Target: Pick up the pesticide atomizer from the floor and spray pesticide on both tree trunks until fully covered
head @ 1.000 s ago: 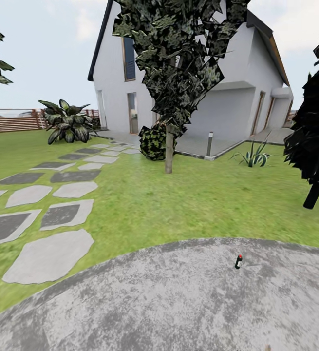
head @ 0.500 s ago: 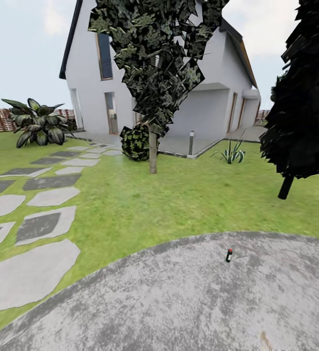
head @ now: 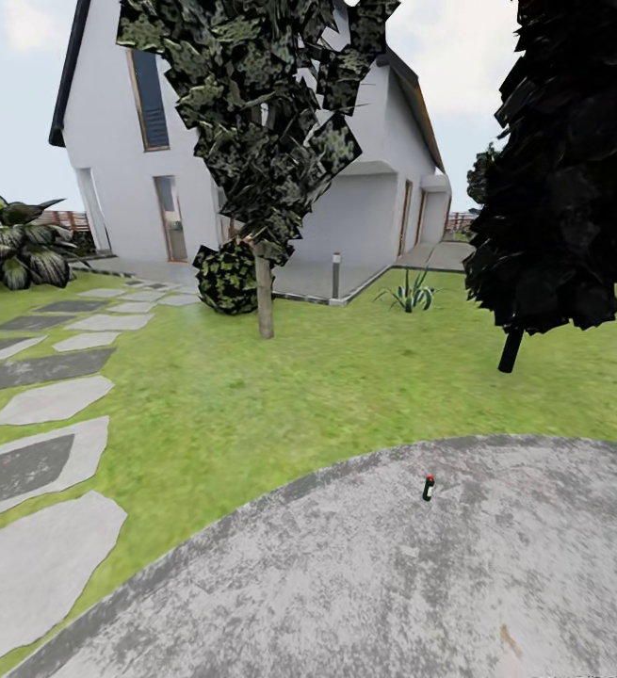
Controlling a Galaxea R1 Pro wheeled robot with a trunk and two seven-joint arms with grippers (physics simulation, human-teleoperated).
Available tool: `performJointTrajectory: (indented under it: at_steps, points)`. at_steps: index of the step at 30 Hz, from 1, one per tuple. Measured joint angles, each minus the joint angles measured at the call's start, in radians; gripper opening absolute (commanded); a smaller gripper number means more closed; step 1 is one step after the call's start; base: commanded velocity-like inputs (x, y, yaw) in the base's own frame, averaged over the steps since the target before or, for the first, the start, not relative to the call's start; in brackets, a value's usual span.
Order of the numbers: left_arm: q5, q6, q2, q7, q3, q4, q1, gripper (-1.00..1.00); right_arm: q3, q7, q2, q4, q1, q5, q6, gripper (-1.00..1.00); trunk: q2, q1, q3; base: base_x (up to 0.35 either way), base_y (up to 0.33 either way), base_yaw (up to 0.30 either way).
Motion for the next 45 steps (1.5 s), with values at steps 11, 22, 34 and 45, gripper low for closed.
performJointTrajectory:
  at_steps: [11, 22, 34, 45]
  points:
    - [0.000, 0.000, 0.000, 0.000, 0.000, 0.000, 0.000, 1.00, 0.000, 0.000, 0.000, 0.000, 0.000, 0.000, 0.000, 1.00, 0.000, 0.000, 0.000, 0.203, 0.294, -0.267]
    - [0.000, 0.000, -0.001, 0.000, 0.000, -0.010, 0.000, 1.00, 0.000, 0.000, 0.000, 0.000, 0.000, 0.000, 0.000, 1.00, 0.000, 0.000, 0.000, 0.223, 0.282, -0.267]
    - [-0.190, 0.010, -0.022, -0.012, -0.003, -0.232, -0.138, 1.00, 0.000, 0.000, 0.000, 0.000, 0.000, 0.000, -0.001, 1.00, 0.000, 0.000, 0.000, 0.229, 0.278, -0.268]
    - [-0.214, 0.010, -0.095, -0.017, -0.005, -0.239, -0.247, 1.00, 0.000, 0.000, 0.000, 0.000, 0.000, 0.000, 0.000, 1.00, 0.000, 0.000, 0.000, 0.232, 0.275, -0.268]
